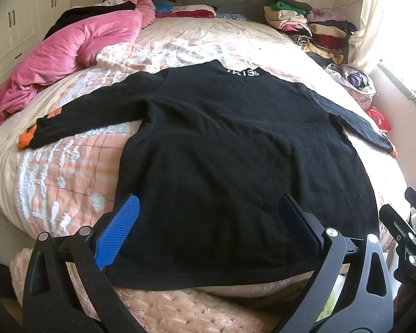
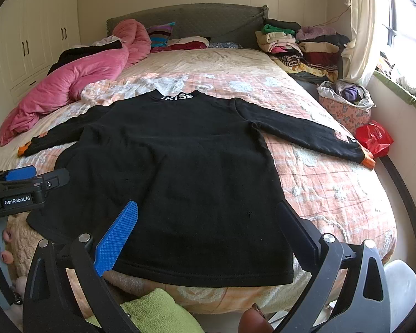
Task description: Fold small clothes
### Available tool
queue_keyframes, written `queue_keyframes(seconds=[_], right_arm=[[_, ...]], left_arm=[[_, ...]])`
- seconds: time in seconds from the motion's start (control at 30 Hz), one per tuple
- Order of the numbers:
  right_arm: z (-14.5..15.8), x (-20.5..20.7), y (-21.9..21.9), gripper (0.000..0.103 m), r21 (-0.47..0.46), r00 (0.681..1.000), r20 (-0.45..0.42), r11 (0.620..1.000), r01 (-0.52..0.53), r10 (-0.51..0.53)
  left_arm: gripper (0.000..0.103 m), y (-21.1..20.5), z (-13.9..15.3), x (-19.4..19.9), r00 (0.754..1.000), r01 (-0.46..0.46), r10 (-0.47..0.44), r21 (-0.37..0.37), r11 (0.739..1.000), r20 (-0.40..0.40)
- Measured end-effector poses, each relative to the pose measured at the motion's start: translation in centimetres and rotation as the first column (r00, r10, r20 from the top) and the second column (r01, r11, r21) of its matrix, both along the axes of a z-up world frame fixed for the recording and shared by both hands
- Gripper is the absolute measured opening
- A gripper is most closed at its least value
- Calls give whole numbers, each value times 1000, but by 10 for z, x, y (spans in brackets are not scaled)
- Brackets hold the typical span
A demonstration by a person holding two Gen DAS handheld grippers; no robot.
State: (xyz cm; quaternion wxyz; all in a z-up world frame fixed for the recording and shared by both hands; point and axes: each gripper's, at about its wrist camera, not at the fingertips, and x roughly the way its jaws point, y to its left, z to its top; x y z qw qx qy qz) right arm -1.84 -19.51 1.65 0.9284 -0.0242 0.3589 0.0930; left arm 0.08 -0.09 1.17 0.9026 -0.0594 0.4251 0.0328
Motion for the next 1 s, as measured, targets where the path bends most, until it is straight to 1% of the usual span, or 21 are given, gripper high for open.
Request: queue_keyframes(seconds=[0.73, 1.0], right_arm=[[0, -1, 0, 99, 2, 1000, 0, 1000, -4, 4], [-2, 5, 10, 99, 13, 1000, -4, 1000, -14, 14]], left_arm=[[94, 0, -1, -1, 1000, 1, -1, 4, 1000, 3], [94, 3, 0, 3, 1000, -13, 13, 4, 1000, -2]])
